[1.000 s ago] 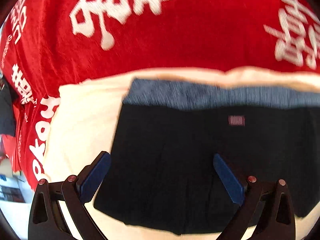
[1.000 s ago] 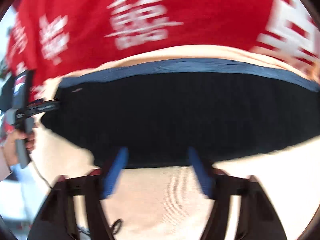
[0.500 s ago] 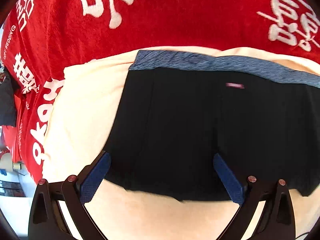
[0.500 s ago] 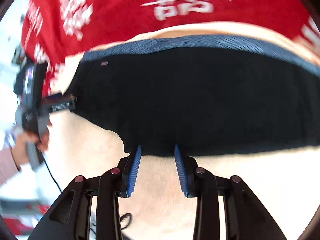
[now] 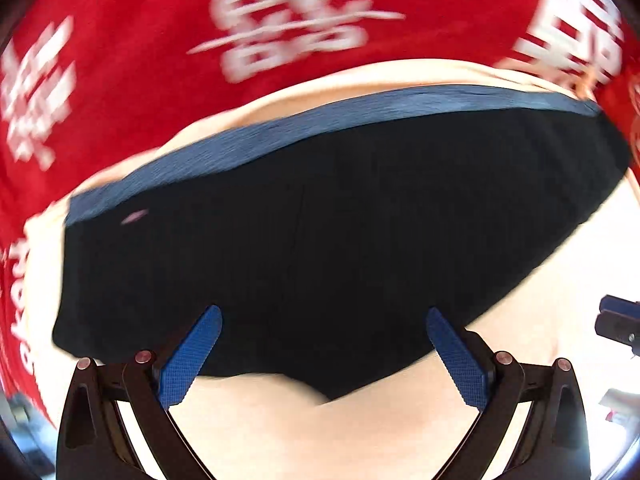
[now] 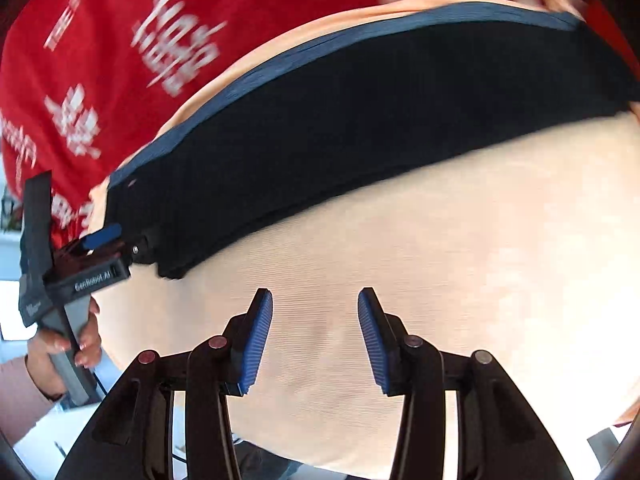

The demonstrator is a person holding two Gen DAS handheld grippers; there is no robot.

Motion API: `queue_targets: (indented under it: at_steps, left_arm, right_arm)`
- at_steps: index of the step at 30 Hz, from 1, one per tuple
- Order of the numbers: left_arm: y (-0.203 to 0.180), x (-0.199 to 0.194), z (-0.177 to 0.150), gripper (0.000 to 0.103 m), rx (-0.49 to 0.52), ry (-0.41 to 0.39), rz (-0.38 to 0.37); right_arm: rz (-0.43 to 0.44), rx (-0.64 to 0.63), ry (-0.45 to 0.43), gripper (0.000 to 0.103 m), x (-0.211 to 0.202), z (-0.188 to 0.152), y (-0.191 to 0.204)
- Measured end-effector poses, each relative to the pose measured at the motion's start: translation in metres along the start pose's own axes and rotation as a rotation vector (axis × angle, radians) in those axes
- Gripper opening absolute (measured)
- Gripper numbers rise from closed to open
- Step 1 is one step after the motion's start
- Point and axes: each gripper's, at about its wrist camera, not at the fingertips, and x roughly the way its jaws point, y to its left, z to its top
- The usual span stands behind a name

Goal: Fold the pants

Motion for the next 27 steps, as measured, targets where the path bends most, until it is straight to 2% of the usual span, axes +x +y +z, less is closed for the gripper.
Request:
queue_targets:
  at_steps: [4, 9, 10, 12, 15, 18, 19, 20, 22, 24, 26, 27]
  left_arm:
    - [-0.055, 0.000, 0.024, 0.103, 0.008, -0.016, -0.038]
    - [-0.113, 0.007, 0.064, 0.103, -0.058, -0.047, -0.055]
    - [-0.107, 0.015, 0.067, 0.103, -0.064, -0.049, -0.047]
    - [-0.122, 0.025, 0.080, 0.103, -0.092, -0.047, -0.019]
    - [-0.137, 0.038, 0.090, 0.103, -0.141, -0.024, -0.010]
    - [-0.147, 0.053, 0.093, 0.103, -0.156, 0.010, 0.021]
    - [-0.148, 0.055, 0.092, 0.103, -0.156, 0.011, 0.028]
    - [-0.149, 0.055, 0.092, 0.103, -0.159, 0.008, 0.032]
    - [-0.151, 0.054, 0.092, 0.103, -0.159, 0.002, 0.036]
    - [-0.153, 0.055, 0.091, 0.103, -0.156, 0.001, 0.042]
    - [-0.155, 0.055, 0.090, 0.103, -0.154, 0.003, 0.047]
    - [-0.157, 0.055, 0.090, 0.103, -0.148, 0.005, 0.053]
  right_arm:
    - [-0.037, 0.061, -0.065, 0.049, -0.030, 0.014, -0.055]
    - [-0.108, 0.216, -0.198, 0.049, -0.067, 0.051, -0.140]
    - [-0.126, 0.238, -0.219, 0.049, -0.072, 0.058, -0.154]
    - [-0.142, 0.275, -0.252, 0.049, -0.079, 0.075, -0.180]
    - [-0.121, 0.320, -0.292, 0.049, -0.080, 0.105, -0.214]
    - [-0.086, 0.342, -0.302, 0.049, -0.073, 0.128, -0.231]
    - [-0.084, 0.348, -0.303, 0.041, -0.073, 0.133, -0.236]
    - [-0.087, 0.346, -0.312, 0.013, -0.075, 0.136, -0.237]
    - [-0.079, 0.290, -0.356, 0.012, -0.082, 0.139, -0.229]
    - [-0.136, 0.211, -0.329, 0.012, -0.076, 0.139, -0.221]
    - [-0.154, 0.221, -0.273, 0.016, -0.065, 0.139, -0.228]
    - [-0.114, 0.256, -0.271, 0.016, -0.065, 0.135, -0.235]
